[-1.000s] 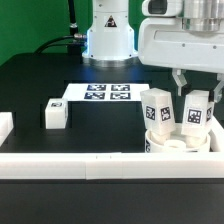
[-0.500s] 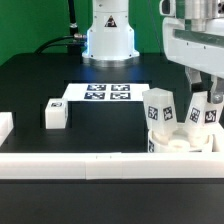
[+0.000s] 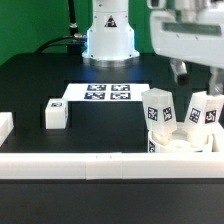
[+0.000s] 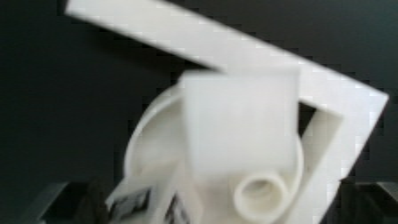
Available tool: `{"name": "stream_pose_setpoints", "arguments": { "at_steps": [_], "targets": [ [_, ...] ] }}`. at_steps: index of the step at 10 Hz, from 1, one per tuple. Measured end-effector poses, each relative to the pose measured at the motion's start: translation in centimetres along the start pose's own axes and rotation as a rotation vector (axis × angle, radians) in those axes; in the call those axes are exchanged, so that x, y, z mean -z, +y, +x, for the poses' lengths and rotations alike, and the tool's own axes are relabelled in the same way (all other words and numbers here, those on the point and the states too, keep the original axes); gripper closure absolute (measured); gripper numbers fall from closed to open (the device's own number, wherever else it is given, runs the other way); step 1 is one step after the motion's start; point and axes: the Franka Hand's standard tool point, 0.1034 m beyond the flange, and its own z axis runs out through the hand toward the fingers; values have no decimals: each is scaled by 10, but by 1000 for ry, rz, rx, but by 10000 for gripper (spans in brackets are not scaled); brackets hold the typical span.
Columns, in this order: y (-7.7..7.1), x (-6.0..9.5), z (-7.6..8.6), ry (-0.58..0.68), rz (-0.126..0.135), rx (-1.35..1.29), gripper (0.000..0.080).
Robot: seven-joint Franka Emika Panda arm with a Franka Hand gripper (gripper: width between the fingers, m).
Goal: Assemble stool
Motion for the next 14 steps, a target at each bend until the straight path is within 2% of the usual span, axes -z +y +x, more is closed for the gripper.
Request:
{"name": "stream_pose_setpoints", "arguments": {
  "at_steps": [1, 3, 6, 7, 8, 10, 11, 14],
  "targets": [
    [8, 6, 16, 10, 3, 15, 151],
    [6, 3, 11, 8, -1, 7, 151],
    [10, 2, 15, 10, -1, 55, 151],
    [22, 1, 27, 16, 0, 121, 151],
    [41, 2, 46, 29, -6, 213, 151],
    [69, 0, 86, 61, -17, 348, 151],
    [76, -4, 102, 87, -16, 333, 151],
    [76, -5, 100, 84, -22, 408, 151]
  ]
}}
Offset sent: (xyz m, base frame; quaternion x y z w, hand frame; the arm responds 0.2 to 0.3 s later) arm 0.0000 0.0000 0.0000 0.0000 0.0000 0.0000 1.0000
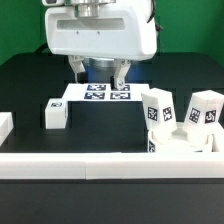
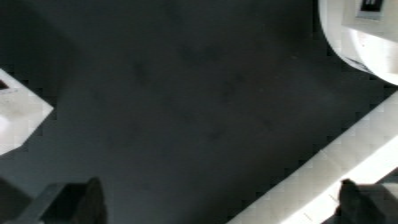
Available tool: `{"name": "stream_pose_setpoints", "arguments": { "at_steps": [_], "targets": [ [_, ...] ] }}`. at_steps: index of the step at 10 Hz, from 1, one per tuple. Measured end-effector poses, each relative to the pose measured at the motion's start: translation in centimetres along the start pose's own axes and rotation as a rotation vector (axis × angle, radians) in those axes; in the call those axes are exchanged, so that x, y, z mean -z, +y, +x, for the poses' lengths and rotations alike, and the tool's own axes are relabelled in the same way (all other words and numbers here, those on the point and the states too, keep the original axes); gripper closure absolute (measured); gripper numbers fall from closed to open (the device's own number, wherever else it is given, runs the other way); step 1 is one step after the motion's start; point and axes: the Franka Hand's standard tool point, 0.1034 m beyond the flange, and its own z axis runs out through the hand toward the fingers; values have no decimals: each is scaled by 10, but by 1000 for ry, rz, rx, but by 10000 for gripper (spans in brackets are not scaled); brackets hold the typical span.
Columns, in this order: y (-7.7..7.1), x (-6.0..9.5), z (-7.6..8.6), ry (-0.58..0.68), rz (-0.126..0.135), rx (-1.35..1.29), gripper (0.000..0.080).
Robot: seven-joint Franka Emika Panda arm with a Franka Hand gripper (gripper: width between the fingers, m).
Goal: Assemble stool
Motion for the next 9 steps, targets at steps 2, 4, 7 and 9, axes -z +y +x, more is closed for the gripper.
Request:
{"name": "stream_pose_setpoints", "arguments": {
  "at_steps": [2, 4, 7, 9],
  "targets": [
    [1, -2, 6, 17, -28, 357, 151],
    [12, -6, 17, 20, -53, 611, 151],
    [15, -6, 19, 12, -71, 869, 151],
    [43, -13, 30, -6, -74, 940, 151]
  ]
}}
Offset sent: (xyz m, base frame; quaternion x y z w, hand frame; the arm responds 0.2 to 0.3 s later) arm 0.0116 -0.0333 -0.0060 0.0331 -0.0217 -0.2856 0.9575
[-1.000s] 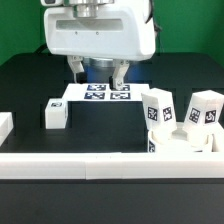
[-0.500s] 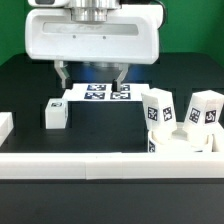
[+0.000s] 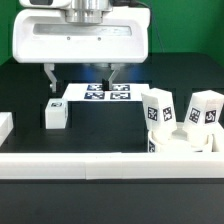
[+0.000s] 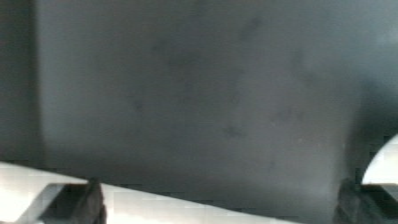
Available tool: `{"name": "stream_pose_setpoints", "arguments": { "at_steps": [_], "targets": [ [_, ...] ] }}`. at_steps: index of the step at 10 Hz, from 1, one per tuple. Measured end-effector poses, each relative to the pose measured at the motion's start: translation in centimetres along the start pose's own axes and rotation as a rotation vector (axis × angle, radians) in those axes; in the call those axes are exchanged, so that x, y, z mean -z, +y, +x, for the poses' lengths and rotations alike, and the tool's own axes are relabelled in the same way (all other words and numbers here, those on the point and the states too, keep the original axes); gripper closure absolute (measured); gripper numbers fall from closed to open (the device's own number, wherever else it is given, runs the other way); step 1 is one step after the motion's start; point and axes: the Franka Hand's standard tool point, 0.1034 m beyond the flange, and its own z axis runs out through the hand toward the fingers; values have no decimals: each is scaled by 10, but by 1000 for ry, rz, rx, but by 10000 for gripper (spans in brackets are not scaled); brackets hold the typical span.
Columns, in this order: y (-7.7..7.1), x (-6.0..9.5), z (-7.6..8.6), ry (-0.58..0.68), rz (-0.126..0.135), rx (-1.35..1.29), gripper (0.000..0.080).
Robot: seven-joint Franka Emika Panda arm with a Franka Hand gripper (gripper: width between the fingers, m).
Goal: Assemble stool
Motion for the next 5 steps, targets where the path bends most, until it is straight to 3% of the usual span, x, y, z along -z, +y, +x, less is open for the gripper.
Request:
{"name": "stream_pose_setpoints", "arguments": {
  "at_steps": [2, 3, 4, 5],
  "targets": [
    [32, -15, -26, -6, -19, 28, 151],
    [38, -22, -35, -10, -22, 31, 151],
    [34, -23, -35, -36, -6, 13, 151],
    [34, -23, -35, -37, -7, 12, 151]
  ]
}}
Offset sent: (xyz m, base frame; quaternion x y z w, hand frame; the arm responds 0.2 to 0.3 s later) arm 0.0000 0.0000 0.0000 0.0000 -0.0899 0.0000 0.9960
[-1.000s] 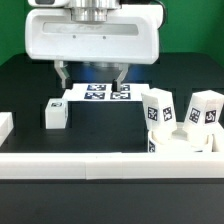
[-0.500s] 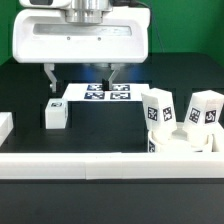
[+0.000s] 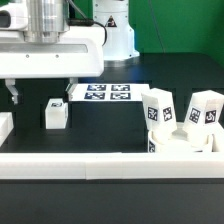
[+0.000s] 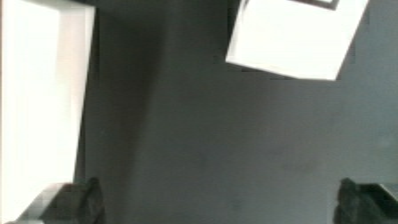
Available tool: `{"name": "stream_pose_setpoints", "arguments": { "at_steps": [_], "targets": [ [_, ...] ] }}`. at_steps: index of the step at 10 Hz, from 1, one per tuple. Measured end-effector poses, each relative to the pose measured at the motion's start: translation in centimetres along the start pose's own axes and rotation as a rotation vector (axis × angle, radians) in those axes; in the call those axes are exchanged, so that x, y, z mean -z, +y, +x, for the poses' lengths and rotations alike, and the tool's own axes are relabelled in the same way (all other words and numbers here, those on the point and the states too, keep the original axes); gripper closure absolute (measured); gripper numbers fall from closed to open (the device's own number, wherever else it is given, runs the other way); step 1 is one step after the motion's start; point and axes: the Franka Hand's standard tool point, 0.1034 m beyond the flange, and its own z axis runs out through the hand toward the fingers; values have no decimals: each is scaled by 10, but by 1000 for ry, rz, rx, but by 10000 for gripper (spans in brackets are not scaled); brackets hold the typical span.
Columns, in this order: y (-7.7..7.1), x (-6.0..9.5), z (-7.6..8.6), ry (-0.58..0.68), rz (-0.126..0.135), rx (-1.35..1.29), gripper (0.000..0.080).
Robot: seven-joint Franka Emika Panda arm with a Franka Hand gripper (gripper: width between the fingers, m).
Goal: Assemble stool
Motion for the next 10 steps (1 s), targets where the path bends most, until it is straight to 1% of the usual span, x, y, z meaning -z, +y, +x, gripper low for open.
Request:
{"name": "stream_pose_setpoints", "arguments": {
  "at_steps": [1, 2, 3, 4, 5, 6, 7, 8, 9, 10],
  "targets": [
    [-6, -2, -3, -40, 24, -14, 151],
    [-13, -3, -5, -142, 60, -39, 151],
    [-10, -6, -2, -220, 77, -82, 151],
    [-9, -7, -4, -318, 75, -128, 151],
    [-11, -8, -9, -427, 83, -154, 151],
    [-12, -10, -10, -504, 97, -155, 151],
    [-14, -11, -13, -614, 129, -157, 151],
    [-16, -12, -13, -691, 145, -152, 151],
    [-21, -12, -17, -794, 170, -148, 151],
    [-23, -15, -18, -852, 180, -144, 151]
  ]
}}
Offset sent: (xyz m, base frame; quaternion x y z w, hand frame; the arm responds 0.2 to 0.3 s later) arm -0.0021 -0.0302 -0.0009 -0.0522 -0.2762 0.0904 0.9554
